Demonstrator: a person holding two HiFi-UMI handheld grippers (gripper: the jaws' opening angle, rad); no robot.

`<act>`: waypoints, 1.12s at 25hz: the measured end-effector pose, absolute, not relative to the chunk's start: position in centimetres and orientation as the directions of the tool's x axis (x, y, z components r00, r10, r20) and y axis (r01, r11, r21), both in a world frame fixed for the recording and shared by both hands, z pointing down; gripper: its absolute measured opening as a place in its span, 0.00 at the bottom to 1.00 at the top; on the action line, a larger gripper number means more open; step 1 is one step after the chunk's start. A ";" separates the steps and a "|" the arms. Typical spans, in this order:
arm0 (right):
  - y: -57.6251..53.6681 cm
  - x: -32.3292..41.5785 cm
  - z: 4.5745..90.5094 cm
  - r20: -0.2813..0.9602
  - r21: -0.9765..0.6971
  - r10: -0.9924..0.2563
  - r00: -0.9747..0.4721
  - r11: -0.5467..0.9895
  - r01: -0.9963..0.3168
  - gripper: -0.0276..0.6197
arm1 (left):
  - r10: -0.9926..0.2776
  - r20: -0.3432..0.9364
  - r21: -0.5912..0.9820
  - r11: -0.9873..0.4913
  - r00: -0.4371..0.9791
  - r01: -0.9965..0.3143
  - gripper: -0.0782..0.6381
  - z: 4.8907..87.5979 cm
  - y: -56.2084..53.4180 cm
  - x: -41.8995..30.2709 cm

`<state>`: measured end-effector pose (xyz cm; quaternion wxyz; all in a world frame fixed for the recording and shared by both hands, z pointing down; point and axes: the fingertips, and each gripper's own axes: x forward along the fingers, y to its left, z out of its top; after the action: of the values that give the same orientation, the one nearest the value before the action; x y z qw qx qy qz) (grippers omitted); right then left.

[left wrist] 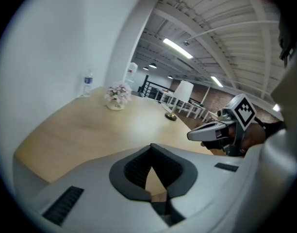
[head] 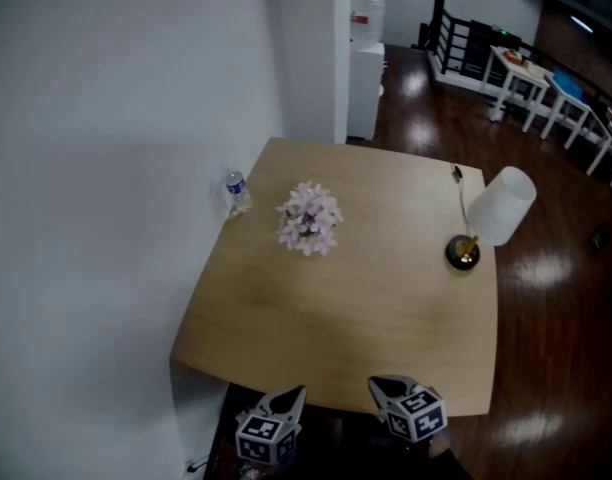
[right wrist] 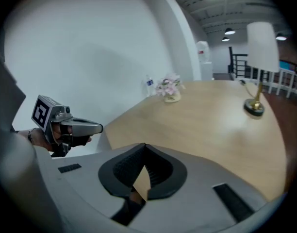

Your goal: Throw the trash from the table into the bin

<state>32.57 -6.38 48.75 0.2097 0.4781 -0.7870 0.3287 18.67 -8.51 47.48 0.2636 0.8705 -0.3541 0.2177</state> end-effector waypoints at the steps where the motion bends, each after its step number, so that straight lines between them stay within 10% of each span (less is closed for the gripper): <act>1: -5.5 34.3 48.7 0.648 -0.293 -0.647 -0.402 0.275 -0.916 0.05 | -0.476 0.554 0.305 -0.648 0.683 -0.699 0.11 47.6 -8.6 19.9; 10: 2.9 43.0 50.3 0.658 -0.310 -0.734 -0.168 -0.060 -0.949 0.05 | -0.284 0.556 0.338 -0.782 0.781 -0.525 0.11 48.8 -5.0 27.7; 28: 2.4 48.0 52.0 0.624 -0.360 -0.745 -0.237 -0.005 -0.933 0.04 | -0.310 0.627 0.273 -0.772 0.715 -0.574 0.12 48.4 -4.0 32.4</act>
<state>47.97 2.41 52.00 0.1270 0.6043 -0.6940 0.3703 32.43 -4.01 48.35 0.2309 0.8968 -0.2463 0.2859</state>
